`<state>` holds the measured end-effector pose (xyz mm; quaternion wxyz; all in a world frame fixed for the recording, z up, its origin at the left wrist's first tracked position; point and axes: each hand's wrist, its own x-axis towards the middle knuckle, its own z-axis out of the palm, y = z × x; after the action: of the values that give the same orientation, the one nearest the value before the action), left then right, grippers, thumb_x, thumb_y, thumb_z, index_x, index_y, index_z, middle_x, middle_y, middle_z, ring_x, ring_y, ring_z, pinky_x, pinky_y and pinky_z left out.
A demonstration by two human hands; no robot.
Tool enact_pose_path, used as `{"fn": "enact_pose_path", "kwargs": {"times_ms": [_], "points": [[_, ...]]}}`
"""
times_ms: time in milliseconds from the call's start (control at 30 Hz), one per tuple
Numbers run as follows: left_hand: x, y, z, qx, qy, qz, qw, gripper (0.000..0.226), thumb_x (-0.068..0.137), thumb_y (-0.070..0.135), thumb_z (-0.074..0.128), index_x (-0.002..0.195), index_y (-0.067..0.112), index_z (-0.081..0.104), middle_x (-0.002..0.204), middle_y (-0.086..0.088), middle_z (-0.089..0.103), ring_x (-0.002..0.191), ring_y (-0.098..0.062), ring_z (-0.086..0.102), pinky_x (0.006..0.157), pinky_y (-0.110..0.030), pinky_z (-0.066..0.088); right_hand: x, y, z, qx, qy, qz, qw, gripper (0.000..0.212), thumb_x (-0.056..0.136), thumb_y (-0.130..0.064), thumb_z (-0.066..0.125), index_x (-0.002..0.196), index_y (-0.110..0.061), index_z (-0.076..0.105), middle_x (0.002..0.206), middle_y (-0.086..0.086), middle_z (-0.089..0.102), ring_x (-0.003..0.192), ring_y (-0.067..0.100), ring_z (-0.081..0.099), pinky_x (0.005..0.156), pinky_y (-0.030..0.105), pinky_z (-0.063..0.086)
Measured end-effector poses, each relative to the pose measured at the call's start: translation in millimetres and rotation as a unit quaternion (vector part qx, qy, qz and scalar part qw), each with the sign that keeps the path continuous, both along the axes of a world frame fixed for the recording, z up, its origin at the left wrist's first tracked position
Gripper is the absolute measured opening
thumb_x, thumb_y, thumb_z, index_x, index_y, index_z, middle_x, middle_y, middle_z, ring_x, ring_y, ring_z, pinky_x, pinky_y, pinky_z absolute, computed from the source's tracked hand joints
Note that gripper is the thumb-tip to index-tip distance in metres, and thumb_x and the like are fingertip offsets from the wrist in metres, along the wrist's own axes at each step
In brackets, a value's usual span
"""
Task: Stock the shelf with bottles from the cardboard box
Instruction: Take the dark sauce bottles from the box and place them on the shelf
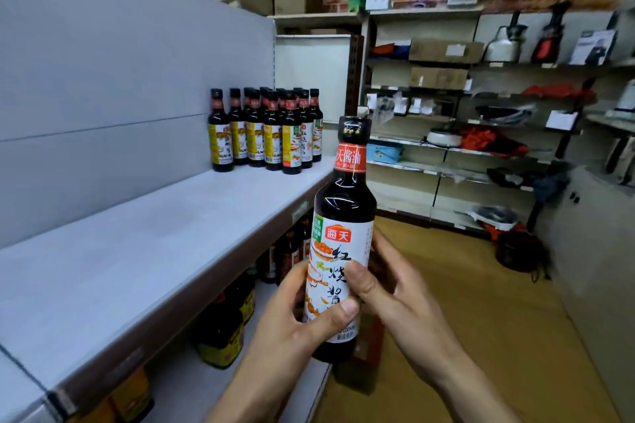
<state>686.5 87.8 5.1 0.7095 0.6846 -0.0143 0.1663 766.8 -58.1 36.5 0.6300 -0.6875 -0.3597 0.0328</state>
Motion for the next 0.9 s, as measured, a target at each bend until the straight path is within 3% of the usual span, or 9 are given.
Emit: {"fn": "enact_pose_path", "kwargs": {"times_ms": [133,267,333,433,533,633,700,833,900], "points": [[-20.1,29.2,10.3,0.015,-0.022,0.026,0.999,0.056,0.078,0.022,0.078,0.131,0.021,0.062,0.122,-0.001,0.075,0.113,-0.016,0.072,0.088,-0.021,0.057,-9.8,35.9,6.2,0.0,-0.006,0.028,1.0,0.068,0.084,-0.056,0.069,0.147,-0.043,0.047,0.142,-0.026,0.058,0.133,-0.004,0.053,0.112,0.035,0.045],[-38.5,55.3,13.9,0.013,-0.023,0.073,0.997,0.055,0.077,0.022,0.077,0.13,0.024,0.063,0.119,0.001,0.076,0.11,-0.014,0.073,0.084,-0.019,0.057,-20.3,69.3,13.6,0.006,0.005,0.072,0.997,0.051,0.087,-0.049,0.07,0.133,-0.054,0.051,0.121,-0.044,0.061,0.116,-0.02,0.057,0.091,0.007,0.047],[-46.4,69.3,14.6,0.024,-0.017,0.102,0.994,0.052,0.079,0.025,0.078,0.129,0.028,0.063,0.119,0.002,0.076,0.11,-0.014,0.073,0.085,-0.024,0.057,-24.6,86.7,17.9,0.011,0.007,0.101,0.995,0.049,0.083,-0.041,0.066,0.128,-0.054,0.051,0.116,-0.046,0.063,0.112,-0.02,0.058,0.084,0.002,0.047],[-57.0,90.2,16.2,0.031,-0.005,0.15,0.988,0.053,0.081,0.031,0.079,0.13,0.029,0.062,0.123,0.003,0.074,0.114,-0.016,0.071,0.1,-0.041,0.055,-27.4,114.1,20.9,0.02,0.007,0.144,0.989,0.054,0.082,-0.045,0.066,0.133,-0.053,0.049,0.119,-0.043,0.063,0.116,-0.014,0.061,0.087,0.007,0.05],[-64.6,106.0,17.7,0.027,-0.004,0.187,0.982,0.051,0.081,0.032,0.079,0.129,0.031,0.062,0.122,0.0,0.075,0.113,-0.021,0.072,0.103,-0.052,0.054,-29.1,136.2,24.5,0.028,0.014,0.188,0.982,0.061,0.084,-0.053,0.069,0.141,-0.051,0.048,0.126,-0.033,0.066,0.119,-0.004,0.064,0.098,0.026,0.055],[-72.2,119.0,19.8,0.015,-0.008,0.223,0.975,0.055,0.079,0.034,0.082,0.13,0.03,0.062,0.126,-0.005,0.073,0.117,-0.028,0.07,0.104,-0.058,0.051,-29.1,158.7,29.9,0.022,0.007,0.235,0.972,0.062,0.087,-0.044,0.065,0.146,-0.041,0.046,0.128,-0.02,0.069,0.12,0.003,0.066,0.101,0.033,0.055],[-78.8,128.2,21.9,0.013,-0.009,0.247,0.969,0.056,0.08,0.033,0.082,0.132,0.029,0.061,0.128,-0.006,0.072,0.119,-0.029,0.069,0.104,-0.057,0.051,-27.7,176.7,31.1,0.02,0.002,0.271,0.962,0.061,0.088,-0.042,0.064,0.147,-0.039,0.045,0.129,-0.014,0.07,0.12,0.007,0.067,0.101,0.036,0.055],[-89.7,144.9,30.0,0.035,-0.003,0.309,0.95,0.054,0.08,0.033,0.078,0.13,0.033,0.06,0.123,0.005,0.074,0.114,-0.016,0.071,0.093,-0.032,0.059,-26.7,212.5,38.5,0.024,0.01,0.342,0.939,0.056,0.09,-0.032,0.061,0.144,-0.035,0.046,0.123,-0.013,0.073,0.114,0.007,0.07,0.094,0.025,0.058],[-93.6,151.5,33.5,0.048,0.004,0.331,0.942,0.055,0.08,0.034,0.079,0.132,0.031,0.059,0.124,0.004,0.073,0.116,-0.016,0.07,0.1,-0.037,0.055,-26.4,226.4,38.8,0.021,0.013,0.362,0.932,0.054,0.089,-0.032,0.061,0.141,-0.036,0.047,0.119,-0.017,0.074,0.11,0.003,0.071,0.087,0.018,0.057]]}}
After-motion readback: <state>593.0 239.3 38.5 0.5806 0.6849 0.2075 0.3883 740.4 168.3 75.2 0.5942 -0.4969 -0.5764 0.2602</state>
